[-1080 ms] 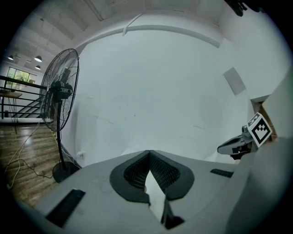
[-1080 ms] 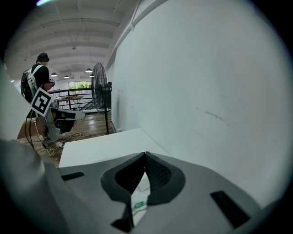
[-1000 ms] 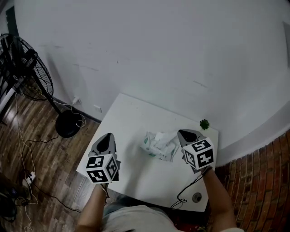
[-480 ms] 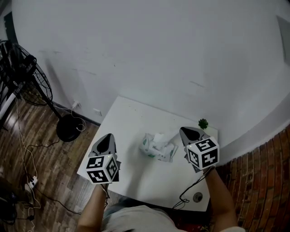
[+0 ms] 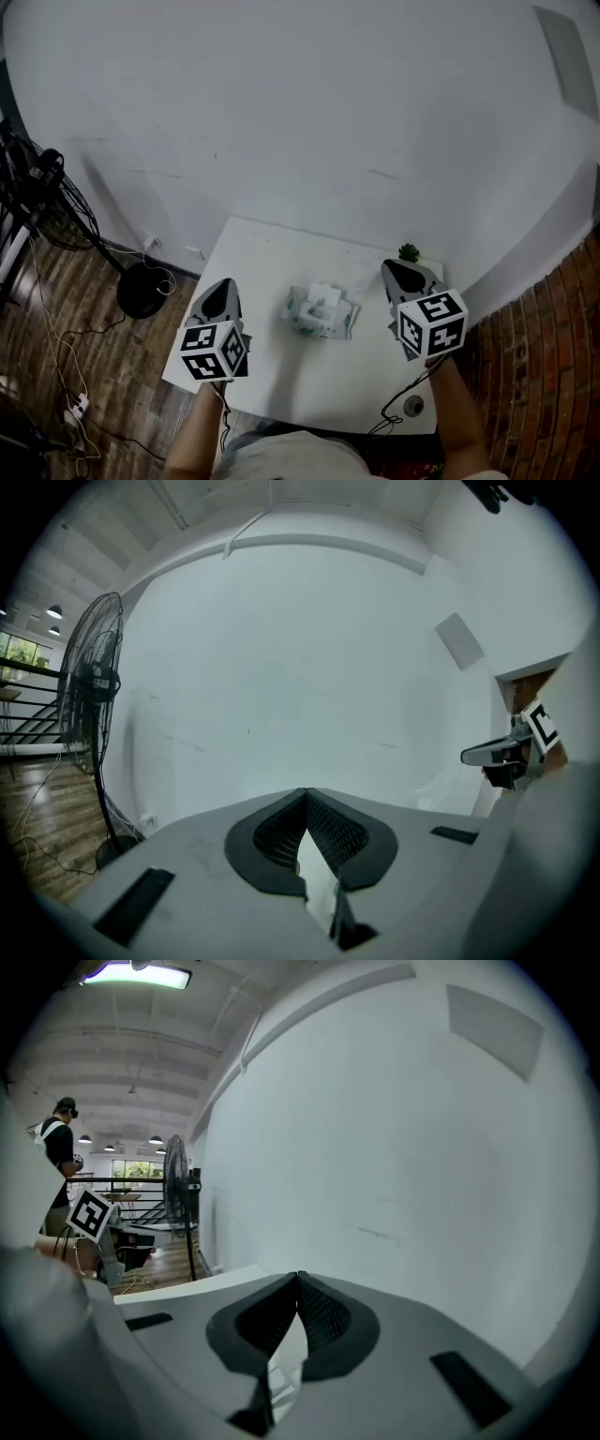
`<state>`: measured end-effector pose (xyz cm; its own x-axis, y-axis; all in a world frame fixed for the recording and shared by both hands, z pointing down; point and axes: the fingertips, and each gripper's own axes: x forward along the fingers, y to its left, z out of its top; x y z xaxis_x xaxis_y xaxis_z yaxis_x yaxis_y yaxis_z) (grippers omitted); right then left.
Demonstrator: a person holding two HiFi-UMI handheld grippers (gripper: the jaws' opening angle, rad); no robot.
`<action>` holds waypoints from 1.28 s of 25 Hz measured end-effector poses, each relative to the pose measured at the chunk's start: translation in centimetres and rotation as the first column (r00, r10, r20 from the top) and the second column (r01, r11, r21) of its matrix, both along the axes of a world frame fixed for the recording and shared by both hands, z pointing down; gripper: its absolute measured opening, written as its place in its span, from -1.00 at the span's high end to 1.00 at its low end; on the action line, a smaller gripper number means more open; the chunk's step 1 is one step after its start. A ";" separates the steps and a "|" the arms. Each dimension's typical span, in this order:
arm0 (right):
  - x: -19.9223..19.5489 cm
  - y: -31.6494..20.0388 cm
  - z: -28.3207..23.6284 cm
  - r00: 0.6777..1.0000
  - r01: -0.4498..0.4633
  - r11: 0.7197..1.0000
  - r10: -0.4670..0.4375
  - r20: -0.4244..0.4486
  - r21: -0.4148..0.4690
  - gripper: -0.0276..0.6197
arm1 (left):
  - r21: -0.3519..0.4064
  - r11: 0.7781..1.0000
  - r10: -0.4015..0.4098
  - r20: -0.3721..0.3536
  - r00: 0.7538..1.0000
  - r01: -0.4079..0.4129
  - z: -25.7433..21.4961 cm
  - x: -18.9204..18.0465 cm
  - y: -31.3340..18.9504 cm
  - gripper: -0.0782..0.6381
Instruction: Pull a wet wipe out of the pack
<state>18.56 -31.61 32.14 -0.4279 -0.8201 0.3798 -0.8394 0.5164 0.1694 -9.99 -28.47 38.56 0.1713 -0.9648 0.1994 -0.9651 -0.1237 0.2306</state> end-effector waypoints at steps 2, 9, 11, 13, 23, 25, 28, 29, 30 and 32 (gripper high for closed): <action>1.7 0.4 -0.2 0.997 -0.069 0.997 0.068 0.019 0.030 0.91 | 0.015 1.000 0.021 0.018 1.000 -0.021 -0.7 0.6 -0.7 0.78; 7.7 3.2 0.5 0.933 -0.352 0.931 0.340 0.120 0.096 0.91 | 0.064 0.993 0.094 0.061 0.994 -0.098 -3.3 3.2 -3.1 0.78; 9.2 4.4 1.0 0.902 -0.421 0.902 0.405 0.151 0.098 0.91 | 0.072 0.990 0.116 0.066 0.991 -0.120 -3.6 4.3 -3.5 0.78; 10.5 5.5 1.5 0.873 -0.474 0.876 0.454 0.181 0.089 0.91 | 0.078 0.987 0.136 0.072 0.988 -0.142 -3.7 5.3 -3.8 0.78; 14.5 8.4 2.8 0.804 -0.576 0.816 0.555 0.214 0.052 0.91 | 0.077 0.979 0.185 0.047 0.982 -0.188 -3.6 7.8 -4.5 0.78; 14.4 8.6 2.7 0.810 -0.571 0.819 0.550 0.204 0.057 0.91 | 0.075 0.979 0.184 0.047 0.982 -0.188 -3.5 7.8 -4.6 0.78; 14.3 8.6 2.6 0.812 -0.568 0.821 0.546 0.205 0.063 0.91 | 0.073 0.980 0.181 0.051 0.982 -0.184 -3.3 7.5 -4.5 0.78; 14.2 8.5 2.5 0.813 -0.566 0.822 0.544 0.209 0.062 0.91 | 0.072 0.981 0.179 0.052 0.982 -0.183 -3.3 7.4 -4.6 0.78; 14.1 8.4 2.5 0.813 -0.564 0.823 0.541 0.214 0.061 0.91 | 0.070 0.981 0.178 0.052 0.983 -0.181 -3.2 7.3 -4.6 0.78; 13.9 8.2 2.4 0.815 -0.559 0.827 0.535 0.223 0.060 0.91 | 0.068 0.982 0.175 0.052 0.983 -0.178 -3.1 7.1 -4.6 0.78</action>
